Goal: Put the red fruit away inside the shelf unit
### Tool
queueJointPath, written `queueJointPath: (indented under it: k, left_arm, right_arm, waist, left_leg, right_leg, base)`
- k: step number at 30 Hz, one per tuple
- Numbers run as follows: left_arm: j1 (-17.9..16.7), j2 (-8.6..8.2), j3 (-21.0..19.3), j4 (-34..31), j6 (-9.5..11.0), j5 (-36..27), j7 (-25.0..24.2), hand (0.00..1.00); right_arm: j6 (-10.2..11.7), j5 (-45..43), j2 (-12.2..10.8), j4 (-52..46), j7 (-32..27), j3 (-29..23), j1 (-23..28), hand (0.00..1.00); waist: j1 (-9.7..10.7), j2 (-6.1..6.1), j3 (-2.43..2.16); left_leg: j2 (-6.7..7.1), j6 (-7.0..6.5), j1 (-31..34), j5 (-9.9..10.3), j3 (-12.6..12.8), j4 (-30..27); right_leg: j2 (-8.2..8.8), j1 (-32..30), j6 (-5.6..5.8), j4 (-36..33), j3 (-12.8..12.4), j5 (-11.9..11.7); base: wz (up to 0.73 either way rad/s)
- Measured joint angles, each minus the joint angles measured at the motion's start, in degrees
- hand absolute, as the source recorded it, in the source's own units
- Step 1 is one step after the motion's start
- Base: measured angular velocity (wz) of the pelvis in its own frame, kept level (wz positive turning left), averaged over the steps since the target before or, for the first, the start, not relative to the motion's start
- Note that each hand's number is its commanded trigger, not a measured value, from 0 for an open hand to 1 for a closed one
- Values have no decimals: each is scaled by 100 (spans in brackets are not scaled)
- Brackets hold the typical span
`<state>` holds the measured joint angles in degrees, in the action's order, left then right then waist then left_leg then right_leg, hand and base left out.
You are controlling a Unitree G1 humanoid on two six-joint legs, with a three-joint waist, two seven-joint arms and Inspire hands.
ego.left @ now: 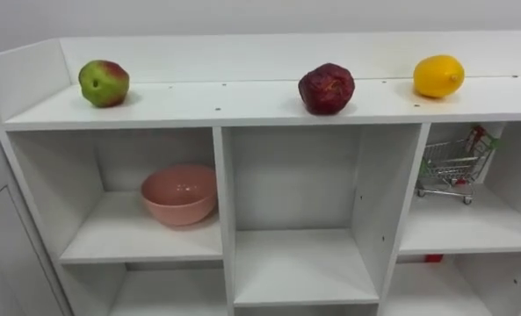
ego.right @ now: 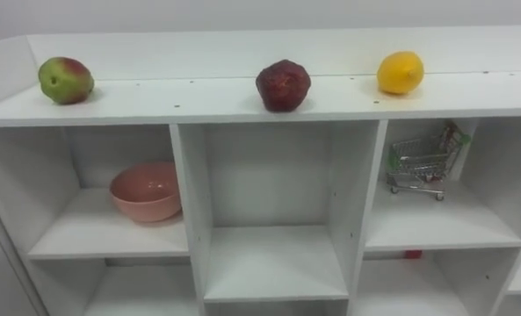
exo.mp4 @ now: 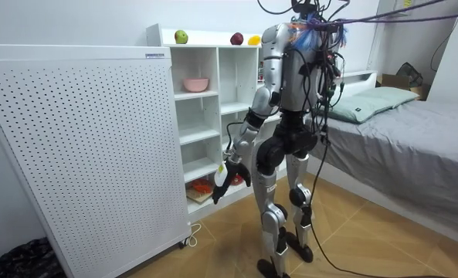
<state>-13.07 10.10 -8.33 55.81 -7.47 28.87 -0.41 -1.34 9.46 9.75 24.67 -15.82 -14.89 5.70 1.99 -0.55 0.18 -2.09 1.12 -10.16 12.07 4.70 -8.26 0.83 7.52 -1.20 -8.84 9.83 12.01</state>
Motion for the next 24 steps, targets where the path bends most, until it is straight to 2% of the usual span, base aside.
queueJointPath:
  k: [5, 8, 11, 14, 19, 21, 24]
  left_arm:
    - [-18, 1, 11, -159, 45, -7, -12, 0]
    - [-17, 3, 29, -185, 100, -146, -18, 0]
    - [-17, 15, 9, -189, 146, -121, -26, 0]
    - [-6, 32, 9, -192, 167, -124, -42, 0]
    - [24, 58, 7, -187, 312, -117, -46, 0]
    - [29, 116, 7, -187, 402, -121, -58, 0]
    - [45, 190, 1, -188, 428, -127, -149, 0]
  right_arm:
    - [30, -58, 15, -1632, -168, 36, -22, 0]
    - [99, -60, 163, -2214, -253, 100, -116, 0]
    - [109, -116, 207, -3013, -291, 97, -217, 0]
    - [160, -113, 419, -3335, -282, 126, -433, 0]
    - [262, -113, 645, -3895, -294, 116, -619, 0]
    - [329, -118, 739, -4117, -289, 109, -632, 0]
    - [353, -130, 858, -4345, -287, 82, -686, 0]
  waist:
    - [51, -12, -9]
    - [48, -12, -15]
    - [20, 9, -27]
    - [44, 6, -26]
    - [61, -12, -15]
    - [63, -44, -3]
    - [55, -69, -8]
  left_leg:
    - [-24, 0, 79, 0, 21, -3]
    - [-13, 0, 80, 0, 7, 0]
    - [-7, 0, 150, 0, -3, 0]
    - [-20, 0, 138, 0, -9, 2]
    - [-25, 0, 139, -1, 16, 1]
    - [-25, 0, 150, -1, 22, 1]
    - [-19, 0, 178, -1, 24, -1]
  right_leg:
    - [-5, -67, -1, -99, -17, -3]
    - [-13, -106, 0, -101, -65, -3]
    - [-17, -216, 1, -125, -157, -5]
    - [-15, -239, -2, -169, -189, -9]
    - [-19, -249, -2, -187, -132, -9]
    - [-18, -257, -4, -190, -94, -10]
    - [-2, -274, -6, -204, -42, -15]
  base:
    - [5]
    - [-2]
    - [-13]
    - [-7]
    - [1]
    - [5]
    - [6]
